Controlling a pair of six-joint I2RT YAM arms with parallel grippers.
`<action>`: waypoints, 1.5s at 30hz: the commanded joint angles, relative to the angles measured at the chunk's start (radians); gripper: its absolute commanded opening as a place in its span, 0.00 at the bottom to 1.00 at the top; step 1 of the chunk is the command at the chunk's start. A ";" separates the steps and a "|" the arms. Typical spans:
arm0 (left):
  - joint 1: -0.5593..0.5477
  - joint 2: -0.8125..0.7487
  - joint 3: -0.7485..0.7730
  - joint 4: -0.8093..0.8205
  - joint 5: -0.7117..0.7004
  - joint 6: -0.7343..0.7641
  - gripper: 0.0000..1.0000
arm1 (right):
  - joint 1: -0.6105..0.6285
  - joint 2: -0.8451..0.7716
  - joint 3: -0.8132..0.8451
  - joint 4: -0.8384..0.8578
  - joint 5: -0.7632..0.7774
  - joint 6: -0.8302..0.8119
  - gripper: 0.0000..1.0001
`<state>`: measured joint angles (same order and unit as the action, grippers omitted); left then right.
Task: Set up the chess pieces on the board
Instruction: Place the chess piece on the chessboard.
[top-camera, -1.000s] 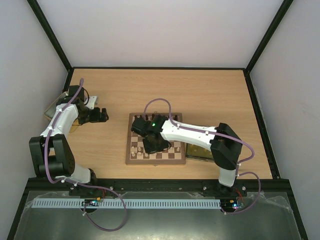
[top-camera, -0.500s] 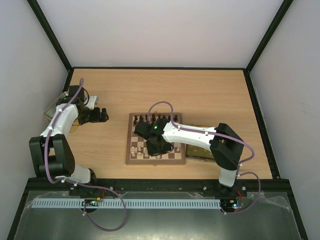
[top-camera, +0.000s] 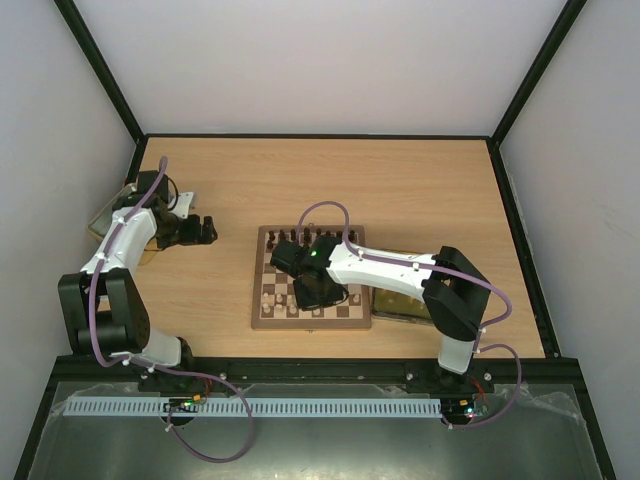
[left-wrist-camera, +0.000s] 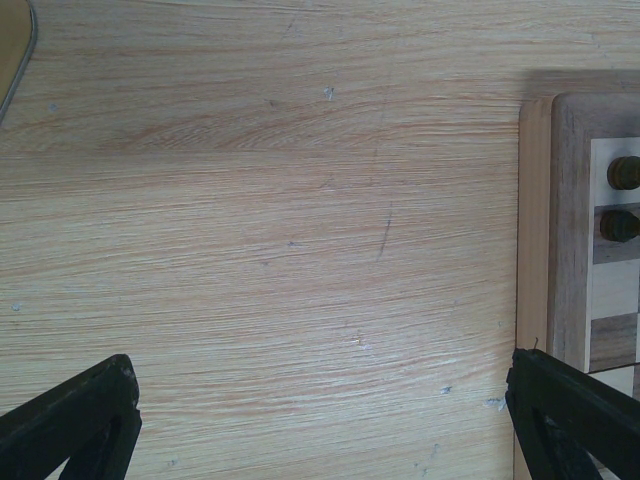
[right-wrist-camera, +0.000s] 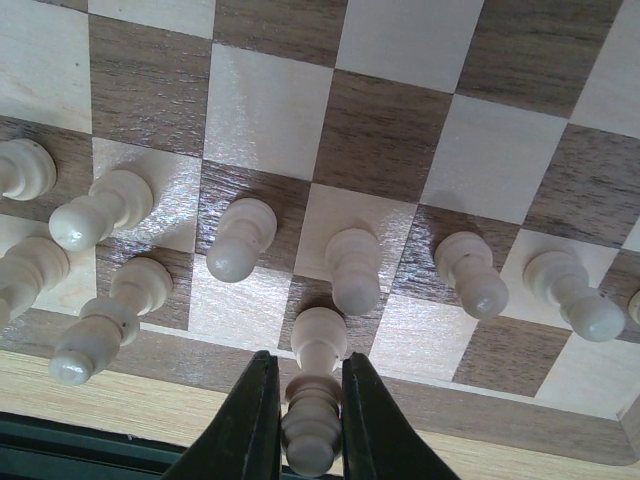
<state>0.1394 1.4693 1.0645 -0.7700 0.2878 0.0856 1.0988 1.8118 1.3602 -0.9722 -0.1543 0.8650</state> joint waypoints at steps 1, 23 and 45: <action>-0.005 -0.016 -0.008 -0.006 0.005 -0.003 0.99 | -0.005 -0.029 -0.007 0.001 0.019 0.011 0.09; -0.004 -0.009 -0.011 -0.005 0.007 -0.003 0.99 | -0.005 -0.030 -0.018 -0.010 0.023 0.005 0.13; -0.006 -0.006 -0.010 -0.005 0.008 -0.002 1.00 | -0.069 -0.105 0.115 -0.157 0.099 -0.013 0.32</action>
<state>0.1375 1.4693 1.0645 -0.7689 0.2882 0.0856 1.0870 1.8000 1.4338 -1.0279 -0.1177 0.8600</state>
